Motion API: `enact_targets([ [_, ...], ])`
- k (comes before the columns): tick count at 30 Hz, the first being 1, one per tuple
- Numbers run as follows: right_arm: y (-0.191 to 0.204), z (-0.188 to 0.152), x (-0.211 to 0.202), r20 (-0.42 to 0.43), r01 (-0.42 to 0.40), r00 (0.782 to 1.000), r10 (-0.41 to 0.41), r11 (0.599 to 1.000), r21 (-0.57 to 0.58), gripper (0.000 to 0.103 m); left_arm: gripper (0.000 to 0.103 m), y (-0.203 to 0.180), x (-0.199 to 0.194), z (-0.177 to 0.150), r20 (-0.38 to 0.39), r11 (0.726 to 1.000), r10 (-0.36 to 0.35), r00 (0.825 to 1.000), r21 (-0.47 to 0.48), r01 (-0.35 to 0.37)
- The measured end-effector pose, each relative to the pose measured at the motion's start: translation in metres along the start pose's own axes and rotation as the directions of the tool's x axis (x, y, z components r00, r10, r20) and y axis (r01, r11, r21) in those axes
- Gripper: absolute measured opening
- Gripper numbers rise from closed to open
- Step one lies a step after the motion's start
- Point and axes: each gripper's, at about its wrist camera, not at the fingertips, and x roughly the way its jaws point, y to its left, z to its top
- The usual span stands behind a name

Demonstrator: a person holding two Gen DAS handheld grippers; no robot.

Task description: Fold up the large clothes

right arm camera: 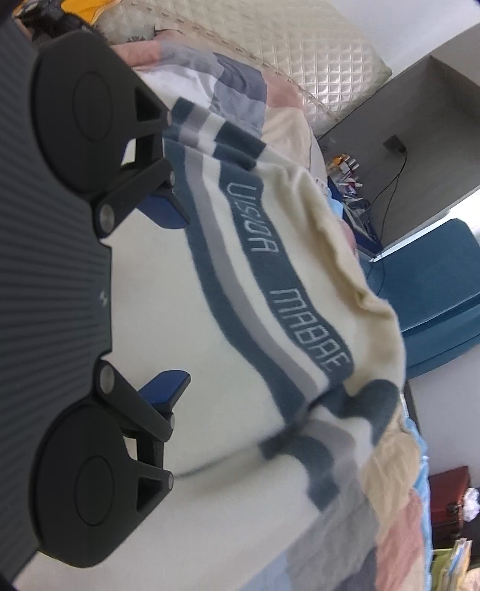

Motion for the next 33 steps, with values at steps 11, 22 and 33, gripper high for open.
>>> enact_targets([
  [11, -0.028, 0.03, -0.012, 0.044, 0.023, 0.999, -0.025, 0.999, 0.043, 0.103, 0.08, -0.09, -0.076, -0.037, -0.036, 0.924, -0.356, 0.934, 0.135, 0.357],
  [22, -0.043, 0.059, 0.005, -0.076, 0.112, 0.99, -0.116, 0.992, -0.06, 0.103, 0.08, -0.145, -0.05, -0.107, -0.397, 0.83, -0.422, 0.815, 0.194, 0.524],
  [33, -0.114, 0.058, 0.035, -0.262, 0.29, 0.907, -0.329, 0.94, -0.179, 0.103, 0.08, -0.137, -0.03, -0.108, -0.455, 0.832, -0.447, 0.77, 0.104, 0.545],
])
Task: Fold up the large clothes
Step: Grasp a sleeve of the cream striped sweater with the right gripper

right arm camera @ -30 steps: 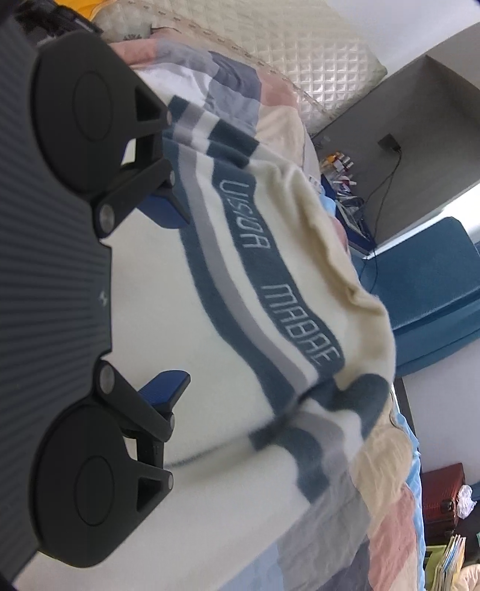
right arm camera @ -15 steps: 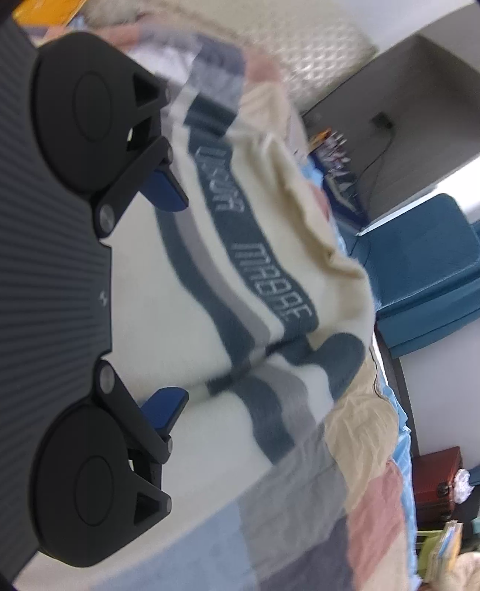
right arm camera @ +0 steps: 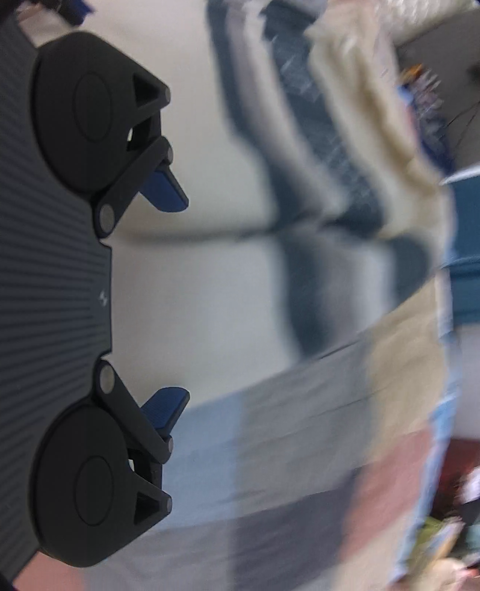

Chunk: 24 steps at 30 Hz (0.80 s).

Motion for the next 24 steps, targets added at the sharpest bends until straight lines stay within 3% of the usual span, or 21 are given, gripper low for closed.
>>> enact_targets([
  [2, -0.006, -0.007, 0.014, -0.063, -0.032, 0.997, 0.032, 0.999, -0.002, 0.103, 0.08, 0.004, -0.002, 0.002, 0.0, 0.999, -0.014, 1.0, -0.03, 0.014],
  [6, -0.011, -0.007, 0.015, -0.055, -0.112, 0.992, 0.115, 0.992, 0.05, 0.103, 0.08, 0.007, -0.003, 0.006, 0.003, 0.999, -0.015, 1.0, -0.045, 0.015],
  [10, -0.005, -0.013, 0.019, -0.052, -0.089, 0.995, 0.088, 0.996, -0.017, 0.103, 0.08, 0.011, -0.006, 0.007, 0.01, 0.998, -0.01, 1.0, -0.059, 0.011],
  [13, -0.012, -0.013, 0.021, -0.048, -0.095, 0.994, 0.096, 0.995, 0.008, 0.095, 0.08, 0.011, -0.008, 0.008, 0.018, 0.998, 0.002, 1.0, -0.061, -0.001],
  [16, -0.012, -0.012, 0.015, -0.031, -0.039, 0.999, 0.038, 0.999, -0.016, 0.061, 0.08, 0.012, -0.01, 0.009, 0.026, 0.998, 0.015, 1.0, -0.06, -0.013],
  [18, -0.016, -0.01, 0.011, -0.009, 0.0, 1.0, 0.0, 1.0, -0.012, 0.025, 0.08, 0.014, -0.011, 0.011, 0.032, 0.998, 0.025, 0.999, -0.055, -0.024],
  [19, -0.019, -0.009, 0.008, 0.003, 0.001, 1.0, -0.001, 1.0, 0.004, 0.02, 0.08, 0.015, -0.012, 0.012, 0.035, 0.998, 0.031, 0.999, -0.057, -0.029],
  [24, -0.036, -0.003, -0.016, 0.129, 0.016, 0.991, -0.027, 0.996, 0.082, 0.017, 0.08, 0.023, -0.02, 0.016, 0.056, 0.996, 0.042, 0.998, -0.079, -0.038],
])
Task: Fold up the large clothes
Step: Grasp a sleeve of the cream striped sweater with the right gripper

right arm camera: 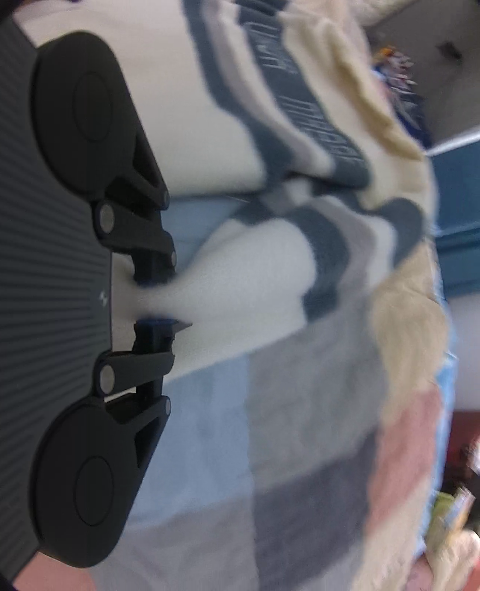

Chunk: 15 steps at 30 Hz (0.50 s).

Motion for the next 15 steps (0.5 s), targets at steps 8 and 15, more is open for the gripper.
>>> enact_targets([
  [8, 0.002, 0.014, -0.04, 0.325, 0.199, 0.928, -0.181, 0.98, -0.023, 0.016, 0.08, 0.011, -0.002, 0.008, 0.017, 0.999, 0.001, 1.0, -0.048, -0.001],
  [15, -0.022, 0.031, -0.025, 0.399, 0.286, 0.876, -0.272, 0.958, 0.025, 0.017, 0.08, 0.013, 0.001, 0.008, 0.013, 0.999, 0.007, 1.0, -0.044, -0.006],
])
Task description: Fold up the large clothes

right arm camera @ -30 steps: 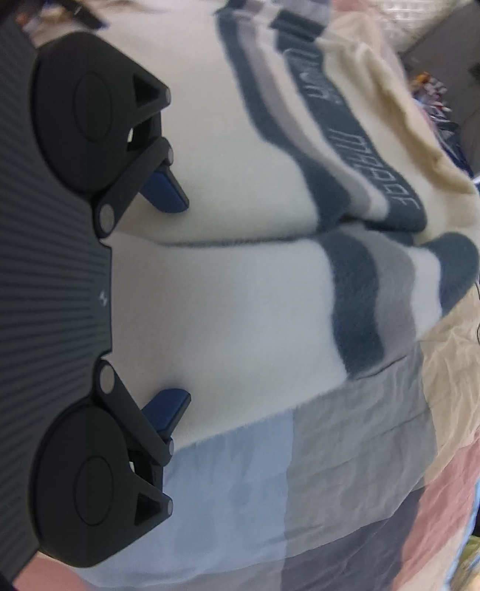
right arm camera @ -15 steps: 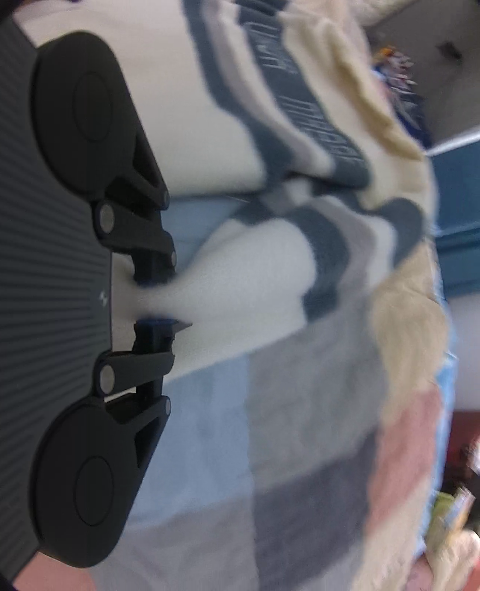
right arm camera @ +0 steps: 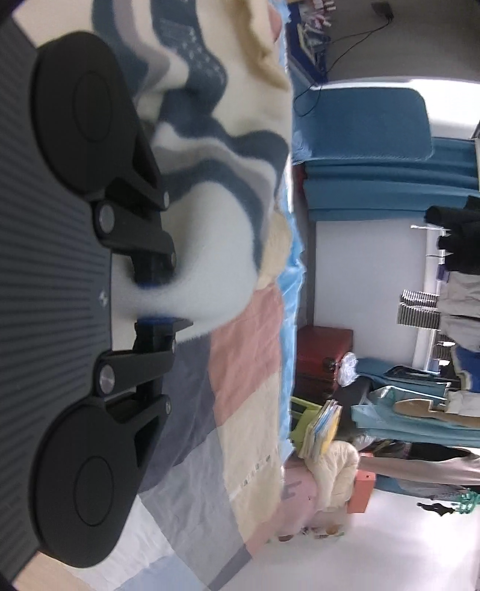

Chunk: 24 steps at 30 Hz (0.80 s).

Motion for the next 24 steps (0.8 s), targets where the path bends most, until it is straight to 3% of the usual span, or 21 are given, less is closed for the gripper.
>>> enact_targets([
  [4, -0.035, -0.019, 0.022, -0.123, -0.06, 0.989, 0.079, 0.986, 0.154, 0.025, 0.08, 0.001, 0.0, 0.0, -0.001, 1.0, 0.001, 1.0, -0.003, -0.001],
  [5, -0.048, -0.022, 0.025, -0.138, -0.081, 0.984, 0.115, 0.97, 0.227, 0.032, 0.08, 0.001, 0.0, 0.0, -0.002, 1.0, 0.0, 1.0, -0.006, 0.0],
  [8, -0.083, -0.039, 0.016, -0.109, -0.127, 0.974, 0.198, 0.879, 0.459, 0.072, 0.08, 0.001, 0.0, 0.0, 0.003, 1.0, -0.002, 1.0, -0.005, 0.002],
  [9, -0.093, -0.045, 0.011, -0.079, -0.158, 0.97, 0.23, 0.841, 0.518, 0.075, 0.08, 0.002, 0.0, 0.0, 0.003, 1.0, -0.003, 1.0, -0.007, 0.003],
  [11, -0.105, -0.056, -0.001, -0.036, -0.191, 0.967, 0.253, 0.808, 0.558, 0.074, 0.08, 0.001, 0.0, -0.001, 0.003, 1.0, -0.003, 1.0, -0.01, 0.003],
  [13, -0.104, -0.061, -0.01, -0.038, -0.178, 0.971, 0.238, 0.814, 0.553, 0.074, 0.08, 0.002, 0.0, -0.001, 0.004, 1.0, -0.003, 1.0, -0.009, 0.003],
  [17, -0.113, -0.074, -0.018, -0.116, -0.078, 0.978, 0.175, 0.816, 0.573, 0.074, 0.08, 0.003, -0.002, 0.0, 0.013, 1.0, -0.002, 1.0, -0.019, 0.002],
  [19, -0.118, -0.083, -0.013, -0.159, -0.061, 0.969, 0.19, 0.805, 0.59, 0.074, 0.08, 0.004, -0.005, 0.0, 0.025, 1.0, 0.006, 1.0, -0.023, -0.006],
  [22, -0.118, -0.094, -0.011, -0.157, -0.145, 0.941, 0.3, 0.775, 0.615, 0.065, 0.08, 0.006, -0.01, 0.002, 0.049, 0.999, 0.03, 0.998, -0.029, -0.028],
  [24, -0.108, -0.094, -0.004, -0.194, -0.174, 0.919, 0.343, 0.794, 0.582, 0.063, 0.08, 0.009, -0.013, 0.004, 0.066, 0.998, 0.047, 0.997, -0.037, -0.044],
])
